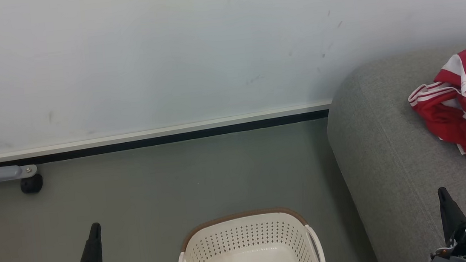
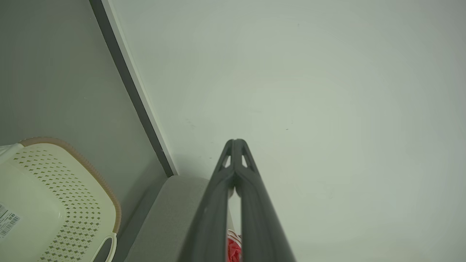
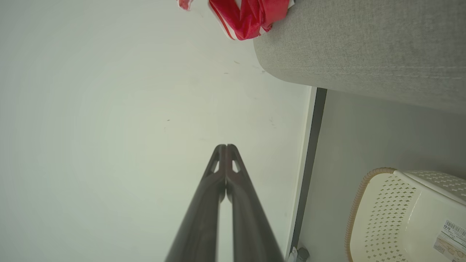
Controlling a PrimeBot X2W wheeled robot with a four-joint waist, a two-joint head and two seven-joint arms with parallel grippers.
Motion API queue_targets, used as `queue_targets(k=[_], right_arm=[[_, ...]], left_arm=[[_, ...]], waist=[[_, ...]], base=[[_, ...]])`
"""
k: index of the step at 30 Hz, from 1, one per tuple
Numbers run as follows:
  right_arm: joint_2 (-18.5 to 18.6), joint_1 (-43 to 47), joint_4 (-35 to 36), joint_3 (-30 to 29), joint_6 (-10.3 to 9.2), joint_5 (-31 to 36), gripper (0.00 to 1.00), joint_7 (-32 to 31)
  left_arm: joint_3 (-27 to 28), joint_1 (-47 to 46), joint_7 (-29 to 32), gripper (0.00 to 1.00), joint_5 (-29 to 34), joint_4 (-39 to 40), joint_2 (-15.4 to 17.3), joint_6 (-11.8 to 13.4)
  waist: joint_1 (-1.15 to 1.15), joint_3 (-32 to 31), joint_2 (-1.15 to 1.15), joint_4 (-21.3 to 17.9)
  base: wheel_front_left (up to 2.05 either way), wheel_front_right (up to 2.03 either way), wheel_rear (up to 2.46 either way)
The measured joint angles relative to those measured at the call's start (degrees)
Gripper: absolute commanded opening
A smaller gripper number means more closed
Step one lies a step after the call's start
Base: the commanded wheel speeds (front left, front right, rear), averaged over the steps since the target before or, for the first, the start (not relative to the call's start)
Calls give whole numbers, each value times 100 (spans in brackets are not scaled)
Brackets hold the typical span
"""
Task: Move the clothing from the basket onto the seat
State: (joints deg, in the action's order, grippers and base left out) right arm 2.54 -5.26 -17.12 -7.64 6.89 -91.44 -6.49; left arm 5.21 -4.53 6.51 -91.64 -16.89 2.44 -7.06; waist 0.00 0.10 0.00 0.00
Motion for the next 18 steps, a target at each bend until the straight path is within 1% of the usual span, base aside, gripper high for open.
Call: queue_targets(k=[18], right_arm=[[0, 0, 0, 1, 0, 0, 0, 0]], left_arm=[[0, 0, 0, 0, -1, -3, 0, 0]], waist=[[0, 0, 0, 0]], base=[[0, 0, 0]])
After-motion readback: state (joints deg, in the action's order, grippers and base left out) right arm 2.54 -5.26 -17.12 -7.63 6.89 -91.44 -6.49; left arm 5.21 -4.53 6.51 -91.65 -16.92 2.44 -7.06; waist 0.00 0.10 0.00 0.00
